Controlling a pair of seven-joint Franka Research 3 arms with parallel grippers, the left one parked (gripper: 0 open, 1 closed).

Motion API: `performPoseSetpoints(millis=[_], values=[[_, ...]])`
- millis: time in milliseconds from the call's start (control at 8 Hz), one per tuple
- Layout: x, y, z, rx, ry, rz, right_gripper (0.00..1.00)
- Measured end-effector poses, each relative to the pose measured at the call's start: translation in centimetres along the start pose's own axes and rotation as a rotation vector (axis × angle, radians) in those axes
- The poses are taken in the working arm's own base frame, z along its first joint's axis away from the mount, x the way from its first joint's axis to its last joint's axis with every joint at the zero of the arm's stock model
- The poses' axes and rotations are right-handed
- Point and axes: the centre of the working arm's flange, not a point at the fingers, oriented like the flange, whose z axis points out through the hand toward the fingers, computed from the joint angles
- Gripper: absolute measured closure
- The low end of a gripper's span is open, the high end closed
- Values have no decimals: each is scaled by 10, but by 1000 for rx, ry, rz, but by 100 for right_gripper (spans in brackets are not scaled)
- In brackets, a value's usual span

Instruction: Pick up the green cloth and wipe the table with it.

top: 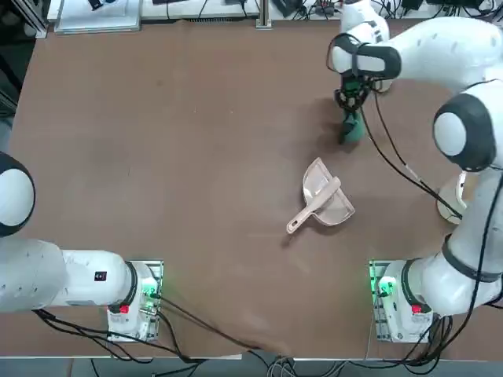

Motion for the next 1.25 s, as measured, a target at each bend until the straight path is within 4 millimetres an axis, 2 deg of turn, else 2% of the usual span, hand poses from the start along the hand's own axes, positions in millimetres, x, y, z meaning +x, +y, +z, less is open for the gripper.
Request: performPoseSetpoints(millis=[375,625,750,875,1000,1125,1250], values=[[-5,115,25,-21,-46,-165,93],[0,175,49,15,-14,-247,93],[3,191,67,38,31,-261,93],[3,192,89,53,63,-266,93],[2,185,107,64,75,-271,93],[1,177,115,89,78,-249,93],[1,165,108,146,88,-200,93]])
